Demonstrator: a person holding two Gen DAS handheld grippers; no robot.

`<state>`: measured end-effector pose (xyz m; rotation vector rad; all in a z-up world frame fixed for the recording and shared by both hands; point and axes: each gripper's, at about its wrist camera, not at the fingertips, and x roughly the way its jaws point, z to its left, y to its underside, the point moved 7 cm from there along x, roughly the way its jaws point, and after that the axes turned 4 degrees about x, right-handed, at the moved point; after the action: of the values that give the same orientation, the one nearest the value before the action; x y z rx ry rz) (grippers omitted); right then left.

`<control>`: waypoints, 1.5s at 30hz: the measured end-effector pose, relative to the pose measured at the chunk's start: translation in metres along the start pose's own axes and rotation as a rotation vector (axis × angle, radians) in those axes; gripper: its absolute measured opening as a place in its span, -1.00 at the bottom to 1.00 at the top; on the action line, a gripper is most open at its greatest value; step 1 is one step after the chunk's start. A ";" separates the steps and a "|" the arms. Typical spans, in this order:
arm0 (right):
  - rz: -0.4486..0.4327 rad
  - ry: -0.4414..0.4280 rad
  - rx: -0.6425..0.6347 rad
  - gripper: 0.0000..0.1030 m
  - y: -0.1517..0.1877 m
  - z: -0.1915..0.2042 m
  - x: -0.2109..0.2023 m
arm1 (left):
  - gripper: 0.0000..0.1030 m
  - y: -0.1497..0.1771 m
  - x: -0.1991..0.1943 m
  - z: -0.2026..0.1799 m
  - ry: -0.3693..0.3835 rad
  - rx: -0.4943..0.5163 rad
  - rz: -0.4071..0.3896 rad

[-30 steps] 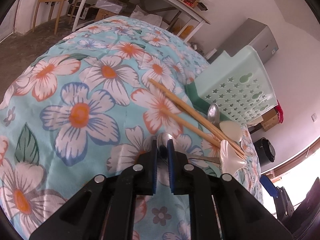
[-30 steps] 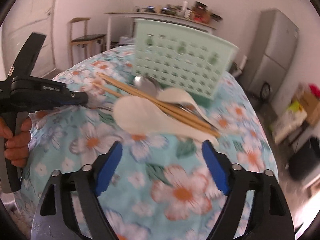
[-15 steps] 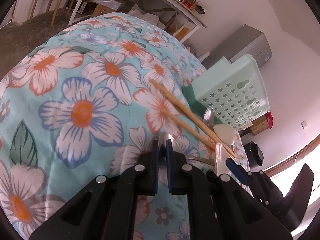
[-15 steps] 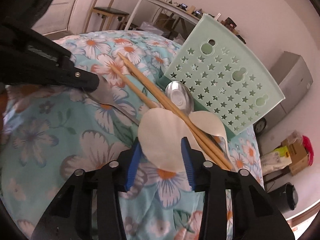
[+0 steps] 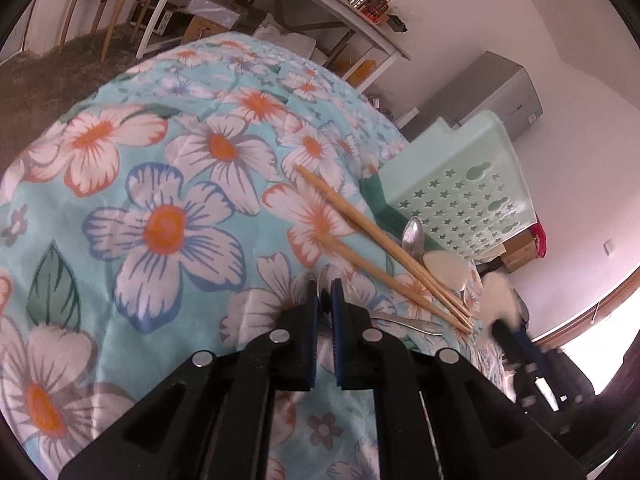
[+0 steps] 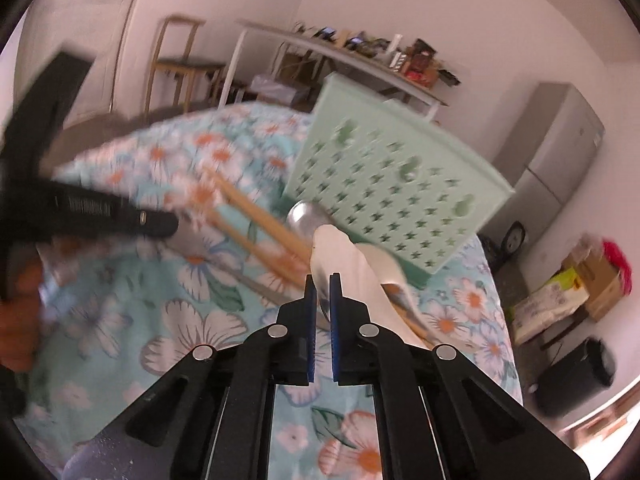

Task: Organize utensils
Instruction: 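Lift the rice paddle with the right tool and insert it into the green basket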

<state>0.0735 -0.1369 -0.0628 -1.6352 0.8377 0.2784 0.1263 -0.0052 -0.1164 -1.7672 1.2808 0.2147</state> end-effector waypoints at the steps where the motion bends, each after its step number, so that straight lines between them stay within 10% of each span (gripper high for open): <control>1: -0.007 -0.009 0.029 -0.94 -0.003 -0.005 -0.003 | -0.91 0.000 -0.002 -0.002 -0.003 0.009 -0.003; 12: -0.084 -0.181 0.375 -1.00 -0.029 -0.078 -0.049 | -0.97 -0.024 -0.062 -0.067 -0.023 0.239 -0.149; 28: -0.220 -0.417 0.540 -1.00 -0.083 -0.143 -0.090 | -0.97 -0.123 -0.148 -0.136 -0.014 0.384 -0.420; 45: -0.340 -0.566 0.583 -1.00 -0.162 -0.187 -0.070 | -0.96 -0.171 -0.027 -0.156 -0.305 0.626 -0.274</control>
<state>0.0800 -0.2820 0.1494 -1.0399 0.1692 0.2132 0.2005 -0.0956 0.0847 -1.2849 0.7613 -0.0701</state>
